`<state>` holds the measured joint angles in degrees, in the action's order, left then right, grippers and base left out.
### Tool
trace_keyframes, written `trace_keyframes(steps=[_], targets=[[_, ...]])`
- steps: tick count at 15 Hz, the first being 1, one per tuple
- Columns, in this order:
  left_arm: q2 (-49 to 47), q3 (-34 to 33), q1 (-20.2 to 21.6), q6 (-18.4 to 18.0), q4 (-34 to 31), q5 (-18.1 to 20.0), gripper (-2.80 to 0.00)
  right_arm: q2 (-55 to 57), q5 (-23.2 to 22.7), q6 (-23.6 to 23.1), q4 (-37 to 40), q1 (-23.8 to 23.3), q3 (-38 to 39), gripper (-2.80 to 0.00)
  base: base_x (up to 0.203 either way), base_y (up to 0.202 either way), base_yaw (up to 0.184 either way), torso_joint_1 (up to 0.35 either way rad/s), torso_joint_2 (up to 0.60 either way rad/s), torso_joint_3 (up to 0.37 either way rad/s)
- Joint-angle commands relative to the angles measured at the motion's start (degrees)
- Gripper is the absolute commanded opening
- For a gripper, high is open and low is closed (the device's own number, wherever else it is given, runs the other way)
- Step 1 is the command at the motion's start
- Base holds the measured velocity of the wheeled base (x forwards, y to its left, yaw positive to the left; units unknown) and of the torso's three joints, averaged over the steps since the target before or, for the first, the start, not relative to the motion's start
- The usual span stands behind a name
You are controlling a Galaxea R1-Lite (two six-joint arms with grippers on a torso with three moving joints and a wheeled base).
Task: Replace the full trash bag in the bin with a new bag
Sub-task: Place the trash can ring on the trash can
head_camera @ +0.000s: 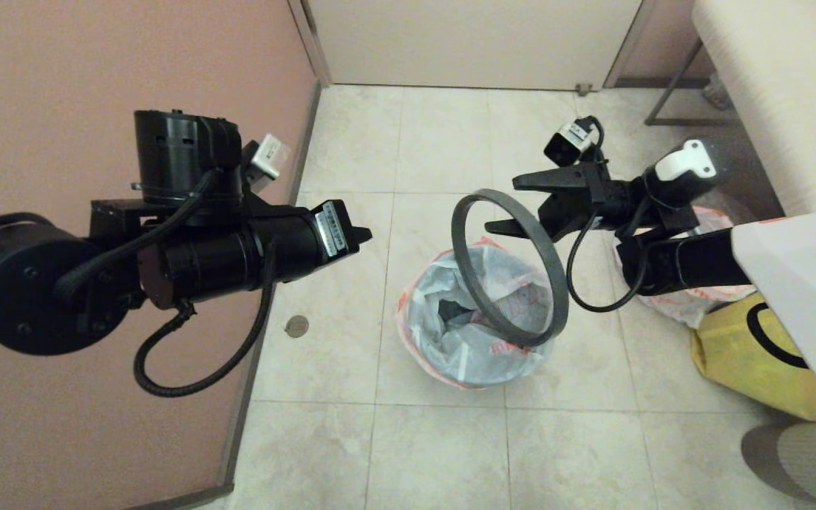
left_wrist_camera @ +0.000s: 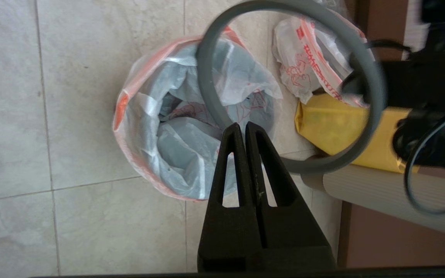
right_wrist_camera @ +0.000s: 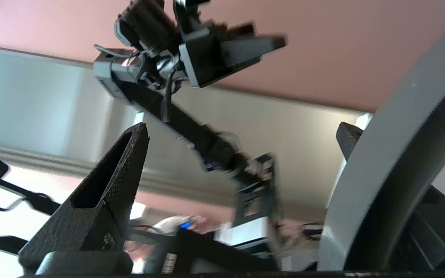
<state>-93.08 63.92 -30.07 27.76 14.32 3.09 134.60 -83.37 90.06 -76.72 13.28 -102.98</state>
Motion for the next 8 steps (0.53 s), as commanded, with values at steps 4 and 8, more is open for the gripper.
trace_keyframes(steps=[4,8], targets=[[-0.9,-0.1,-0.8,0.2,0.3,-0.2,-2.8,-3.9,-0.7,-1.2,6.3,-3.2,-5.1,0.0,0.0,0.0,0.0,0.0,0.0,0.0],[-1.1,-0.2,-1.0,0.2,0.3,-0.9,-2.8,-5.1,4.6,-11.1,6.5,-1.5,2.3,0.0,0.0,0.0,0.0,0.0,0.0,0.0]])
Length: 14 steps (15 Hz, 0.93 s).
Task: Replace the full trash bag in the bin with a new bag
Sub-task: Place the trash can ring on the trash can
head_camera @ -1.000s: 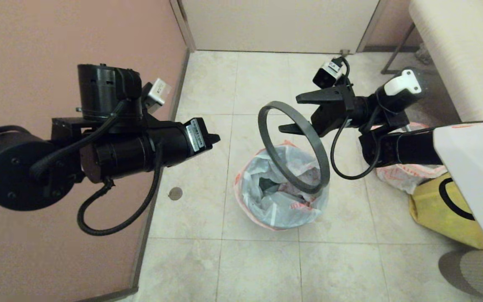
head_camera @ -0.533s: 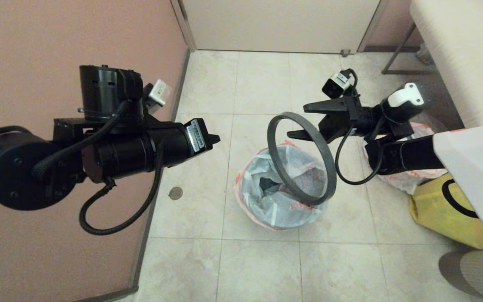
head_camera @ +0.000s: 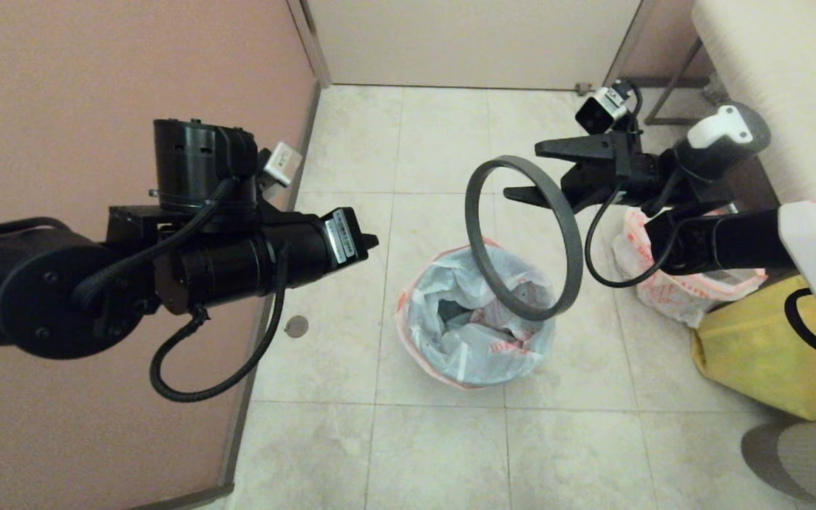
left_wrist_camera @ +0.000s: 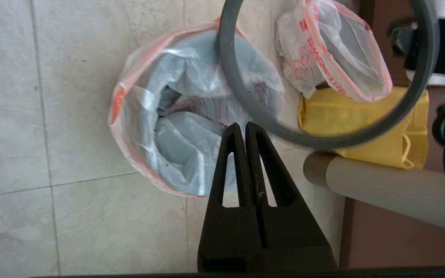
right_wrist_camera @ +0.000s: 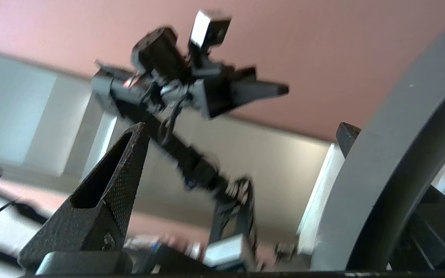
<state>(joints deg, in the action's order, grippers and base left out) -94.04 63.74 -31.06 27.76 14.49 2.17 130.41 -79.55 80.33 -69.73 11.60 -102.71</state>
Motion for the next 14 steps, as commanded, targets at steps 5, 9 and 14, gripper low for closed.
trace_keyframes(steps=[5,9,14], targets=[[0.0,0.0,-0.1,0.2,0.1,0.0,-2.8,-1.3,9.8,-12.5,0.3,0.3,11.3,0.0,0.0,0.0,0.0,0.0,0.0,0.0],[0.1,0.1,-0.1,0.2,0.1,0.0,-2.8,-0.8,16.0,-20.2,2.4,0.9,16.8,0.0,0.0,0.0,0.0,0.0,0.0,0.0],[0.4,0.1,0.1,0.1,0.1,0.0,-2.8,2.0,32.4,-50.4,29.3,4.2,15.7,0.0,0.0,0.0,0.0,0.0,0.0,0.0]])
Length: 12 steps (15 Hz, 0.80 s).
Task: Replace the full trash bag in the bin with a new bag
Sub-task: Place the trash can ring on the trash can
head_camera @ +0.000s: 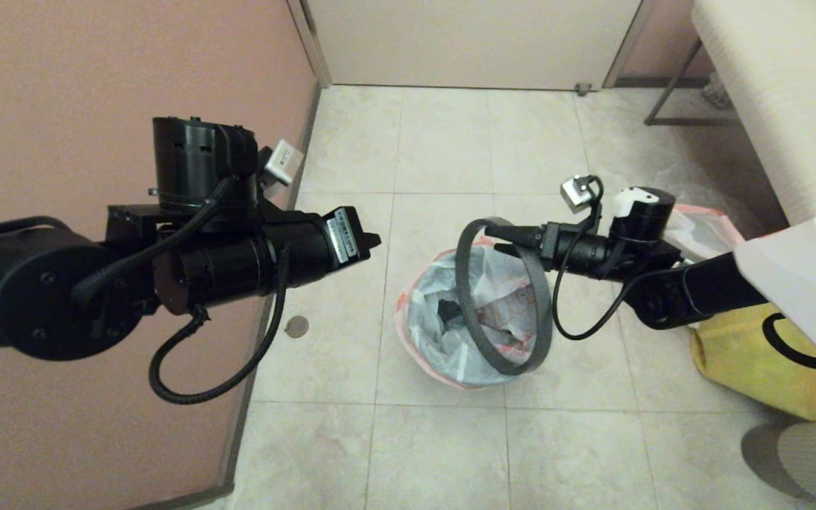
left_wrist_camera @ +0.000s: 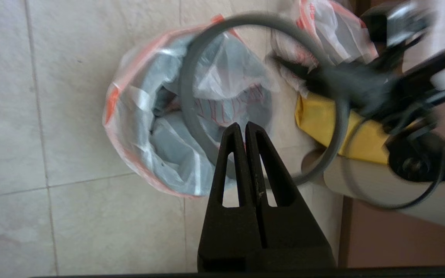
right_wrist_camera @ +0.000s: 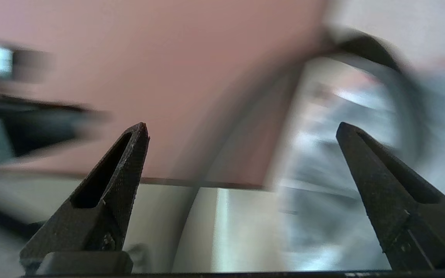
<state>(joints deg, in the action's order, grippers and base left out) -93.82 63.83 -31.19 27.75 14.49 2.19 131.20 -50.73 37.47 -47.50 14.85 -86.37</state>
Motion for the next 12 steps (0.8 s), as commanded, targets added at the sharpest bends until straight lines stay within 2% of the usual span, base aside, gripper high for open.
trace_keyframes(steps=[1,3,5,6,10,12], targets=[[0.2,0.0,0.2,-0.1,0.2,0.0,-2.8,1.1,7.7,-10.4,11.9,2.7,-2.0,0.0,0.0,0.0,0.0,0.0,0.0,0.0],[0.3,0.0,0.2,-0.1,0.2,-0.1,-2.8,-0.3,15.6,-11.5,18.9,4.8,-5.4,0.0,0.0,0.0,0.0,0.0,0.0,0.0],[1.0,0.0,0.2,-0.1,0.1,-0.2,-2.8,-1.5,25.6,-18.5,26.9,5.3,-7.9,0.0,0.0,0.0,0.0,0.0,0.0,0.0],[1.3,0.0,0.2,-0.1,0.1,-0.2,-2.8,-2.7,29.2,-20.7,29.3,5.0,-8.0,0.0,0.0,0.0,0.0,0.0,0.0,0.0],[2.2,-0.1,-0.2,-0.1,-0.2,-0.2,-2.8,-11.1,30.4,-22.4,31.1,2.4,-1.3,0.0,0.0,0.0,0.0,0.0,0.0,0.0],[3.0,-0.2,-0.5,-0.1,-0.3,-0.2,-2.8,-14.7,30.8,-25.2,33.8,1.8,2.4,0.0,0.0,0.0,0.0,0.0,0.0,0.0]])
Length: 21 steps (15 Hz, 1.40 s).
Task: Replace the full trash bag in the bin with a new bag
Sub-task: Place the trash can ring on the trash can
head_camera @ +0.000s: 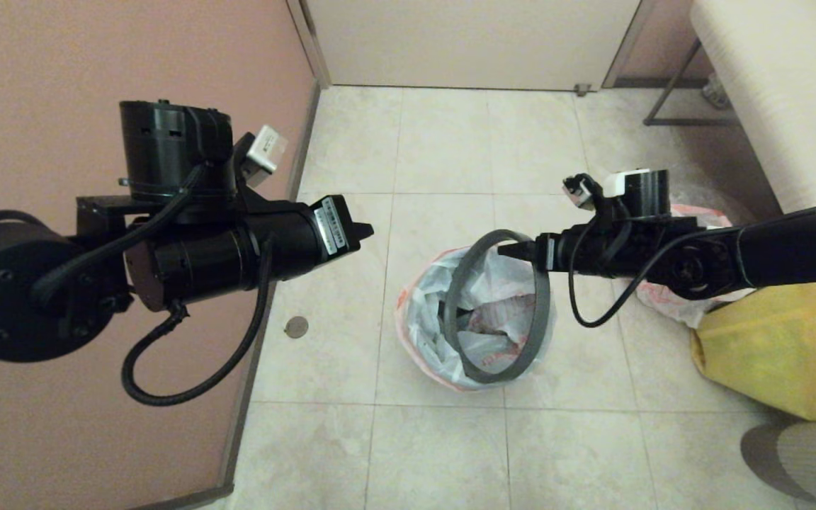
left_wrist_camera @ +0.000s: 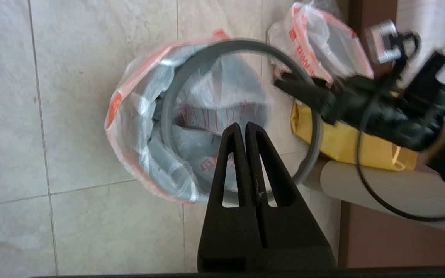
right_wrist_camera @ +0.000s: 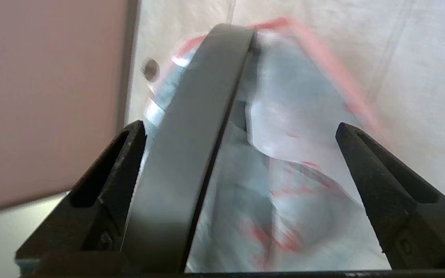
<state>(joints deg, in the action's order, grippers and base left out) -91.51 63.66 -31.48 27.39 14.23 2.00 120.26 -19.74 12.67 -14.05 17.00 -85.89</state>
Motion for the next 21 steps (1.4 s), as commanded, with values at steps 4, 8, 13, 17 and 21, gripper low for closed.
trace_keyframes(steps=[4,8,13,17,21], targets=[[1.7,-0.5,-1.7,0.2,-0.1,0.0,-2.8,-8.6,4.1,-3.5,4.7,-1.9,6.0,0.0,0.0,0.0,0.0,0.0,0.0,0.0],[2.4,-0.9,-3.4,0.2,-0.1,-0.5,-2.8,-5.8,12.3,-9.2,7.9,-0.1,6.0,0.0,0.0,0.0,0.0,0.0,0.0,0.0],[2.0,-1.3,-3.8,0.1,-0.1,-0.5,-2.8,1.1,15.7,-8.8,6.7,6.0,4.0,0.0,0.0,0.0,0.0,0.0,0.0,0.0],[1.2,-1.3,-4.7,-0.1,-0.1,-1.6,-2.8,3.4,17.8,-7.4,6.1,7.8,2.2,0.0,0.0,0.0,0.0,0.0,0.0,0.0],[1.0,-1.6,-4.8,-0.5,0.0,-1.7,-2.8,2.7,17.8,-7.5,6.1,6.4,1.9,0.0,0.0,0.0,0.0,0.0,0.0,0.0]])
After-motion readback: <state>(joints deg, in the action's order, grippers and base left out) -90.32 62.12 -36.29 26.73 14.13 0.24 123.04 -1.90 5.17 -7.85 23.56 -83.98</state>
